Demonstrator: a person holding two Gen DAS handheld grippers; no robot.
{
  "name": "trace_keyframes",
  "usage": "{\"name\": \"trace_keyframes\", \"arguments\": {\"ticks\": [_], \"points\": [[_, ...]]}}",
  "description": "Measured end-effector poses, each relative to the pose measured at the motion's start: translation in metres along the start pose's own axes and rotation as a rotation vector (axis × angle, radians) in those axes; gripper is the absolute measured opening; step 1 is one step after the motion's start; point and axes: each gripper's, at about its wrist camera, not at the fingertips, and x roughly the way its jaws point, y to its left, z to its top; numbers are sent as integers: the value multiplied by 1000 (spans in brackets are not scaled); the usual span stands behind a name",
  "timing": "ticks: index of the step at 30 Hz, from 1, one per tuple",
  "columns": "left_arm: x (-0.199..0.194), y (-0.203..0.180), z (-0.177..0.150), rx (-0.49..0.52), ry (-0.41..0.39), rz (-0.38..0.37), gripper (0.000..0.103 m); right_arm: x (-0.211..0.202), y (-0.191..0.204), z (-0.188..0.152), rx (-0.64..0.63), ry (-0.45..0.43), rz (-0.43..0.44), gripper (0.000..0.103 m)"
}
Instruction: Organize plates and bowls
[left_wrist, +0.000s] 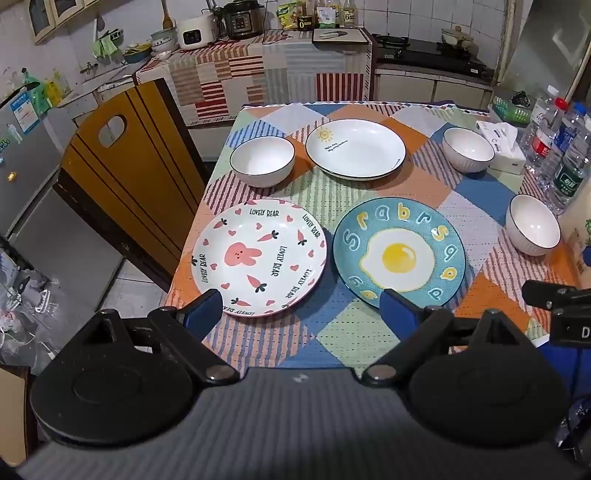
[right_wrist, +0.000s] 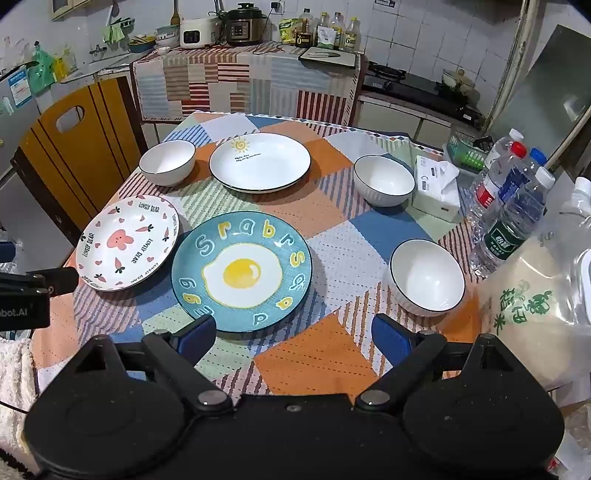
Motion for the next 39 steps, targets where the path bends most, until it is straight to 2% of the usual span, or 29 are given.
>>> {"name": "trace_keyframes", "arguments": {"ticks": [2,9,21,39], "points": [[-2,-1,-2,-12,-30,-11,92,0,1,1,-1,-1,-1,94],[-9,2,4,-1,-34,2,92,0,-2,1,-3,-8,-14,94],[-1,10,-1,-45,-30,-34,93,3,-9,1,16,0,-26,94],[1,9,0,-27,-28,-26,93,10,-4,3,15,-1,-21,94]]}}
